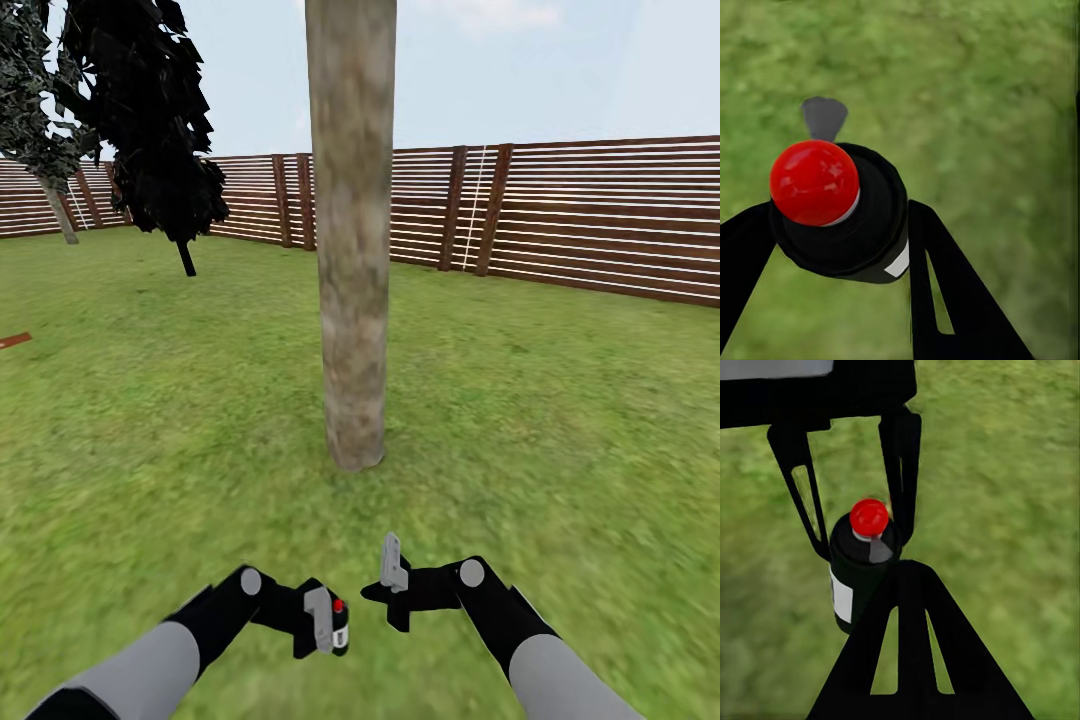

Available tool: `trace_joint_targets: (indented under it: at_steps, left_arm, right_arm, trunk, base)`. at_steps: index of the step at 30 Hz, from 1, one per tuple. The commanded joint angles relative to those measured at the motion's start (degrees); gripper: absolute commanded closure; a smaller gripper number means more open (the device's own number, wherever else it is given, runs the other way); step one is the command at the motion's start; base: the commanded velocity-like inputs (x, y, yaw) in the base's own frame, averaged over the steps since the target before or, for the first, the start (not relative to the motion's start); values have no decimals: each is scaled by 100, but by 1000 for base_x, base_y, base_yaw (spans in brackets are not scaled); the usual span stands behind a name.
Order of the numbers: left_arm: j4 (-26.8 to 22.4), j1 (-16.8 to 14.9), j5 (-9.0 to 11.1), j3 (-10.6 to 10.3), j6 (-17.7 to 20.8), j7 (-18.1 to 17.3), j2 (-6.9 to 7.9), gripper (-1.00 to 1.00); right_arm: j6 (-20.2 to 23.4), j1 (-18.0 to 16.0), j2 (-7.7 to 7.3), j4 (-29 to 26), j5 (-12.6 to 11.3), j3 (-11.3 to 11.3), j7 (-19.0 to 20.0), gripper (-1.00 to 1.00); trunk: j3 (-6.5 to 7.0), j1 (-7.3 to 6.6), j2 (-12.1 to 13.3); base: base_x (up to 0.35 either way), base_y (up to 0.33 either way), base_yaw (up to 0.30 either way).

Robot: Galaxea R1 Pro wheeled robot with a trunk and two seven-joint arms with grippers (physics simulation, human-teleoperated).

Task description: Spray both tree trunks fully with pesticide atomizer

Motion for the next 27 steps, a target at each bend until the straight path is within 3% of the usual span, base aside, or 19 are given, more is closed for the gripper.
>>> trace_joint_targets:
  at_steps: [1, 17, 22, 27]
  left_arm:
    - [-7, 4, -44, 4, -31, -4, -12, 100]
    - [-1, 10, 14, 26, -156, -13, -31, 100]
    - [7, 10, 284, 40, -161, -13, -25, 100]
    - [10, 10, 384, 38, -163, -13, -32, 100]
  right_arm:
    - [-25, -2, 2, -10, 43, -4, 3, 100]
    - [-25, -2, 2, -8, 44, -3, 2, 100]
    - [-25, -2, 2, -9, 44, -2, 2, 100]
    - [-25, -2, 2, -7, 44, -1, 2, 100]
  trunk:
    - [-5, -1, -2]
    - [-5, -1, -2]
    - [-5, -1, -2]
    - [-5, -1, -2]
  base:
    - [0, 0, 0]
    - [0, 0, 0]
    - [0, 0, 0]
    - [0, 0, 0]
